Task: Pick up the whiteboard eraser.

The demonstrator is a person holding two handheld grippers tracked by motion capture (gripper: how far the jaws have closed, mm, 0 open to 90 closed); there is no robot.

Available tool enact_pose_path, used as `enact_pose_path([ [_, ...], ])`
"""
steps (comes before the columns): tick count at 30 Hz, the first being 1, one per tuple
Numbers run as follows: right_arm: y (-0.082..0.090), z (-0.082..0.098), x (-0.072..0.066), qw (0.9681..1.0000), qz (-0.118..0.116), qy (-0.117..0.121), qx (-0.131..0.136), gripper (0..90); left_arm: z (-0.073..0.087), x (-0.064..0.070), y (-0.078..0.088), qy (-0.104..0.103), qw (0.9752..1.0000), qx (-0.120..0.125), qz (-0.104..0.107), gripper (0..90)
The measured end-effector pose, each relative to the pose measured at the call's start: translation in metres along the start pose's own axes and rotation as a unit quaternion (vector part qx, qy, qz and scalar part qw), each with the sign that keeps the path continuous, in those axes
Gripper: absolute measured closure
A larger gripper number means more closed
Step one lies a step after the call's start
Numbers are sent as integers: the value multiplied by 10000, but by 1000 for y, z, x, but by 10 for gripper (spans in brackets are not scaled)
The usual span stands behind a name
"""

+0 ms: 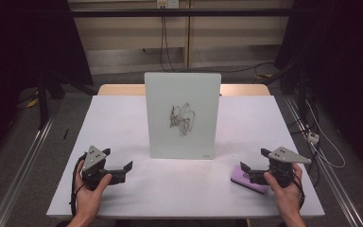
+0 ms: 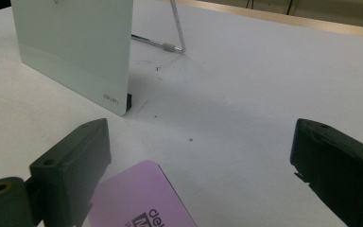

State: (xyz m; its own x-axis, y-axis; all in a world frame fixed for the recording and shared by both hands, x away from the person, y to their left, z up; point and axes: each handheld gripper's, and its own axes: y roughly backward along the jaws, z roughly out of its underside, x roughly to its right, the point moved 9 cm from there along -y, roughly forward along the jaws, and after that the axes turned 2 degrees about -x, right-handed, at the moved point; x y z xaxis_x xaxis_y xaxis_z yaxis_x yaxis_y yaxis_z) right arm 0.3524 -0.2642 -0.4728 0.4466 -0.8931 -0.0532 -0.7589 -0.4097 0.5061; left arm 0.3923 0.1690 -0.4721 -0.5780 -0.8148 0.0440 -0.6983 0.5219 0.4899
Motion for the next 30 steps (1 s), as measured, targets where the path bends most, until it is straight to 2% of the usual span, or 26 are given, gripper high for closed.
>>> enact_pose_path([
  [12, -3, 1, -4, 9999, -130, 55, -48, 59, 1, 2, -2, 27, 10000, -60, 28, 41],
  [16, -2, 1, -5, 9999, -157, 41, -25, 55, 2, 0, -1, 14, 9999, -106, -6, 41],
  [20, -2, 0, -6, 9998, -186, 77, -5, 55, 1, -2, 0, 50, 10000, -48, -56, 41],
  [27, -5, -3, -8, 9996, -212, 189, -80, 58, 3, -1, 0, 11, 9999, -105, -29, 41],
  [30, -6, -2, -8, 9996, -168, 146, -181, 64, 3, -1, 2, 6, 10000, -67, -10, 41],
])
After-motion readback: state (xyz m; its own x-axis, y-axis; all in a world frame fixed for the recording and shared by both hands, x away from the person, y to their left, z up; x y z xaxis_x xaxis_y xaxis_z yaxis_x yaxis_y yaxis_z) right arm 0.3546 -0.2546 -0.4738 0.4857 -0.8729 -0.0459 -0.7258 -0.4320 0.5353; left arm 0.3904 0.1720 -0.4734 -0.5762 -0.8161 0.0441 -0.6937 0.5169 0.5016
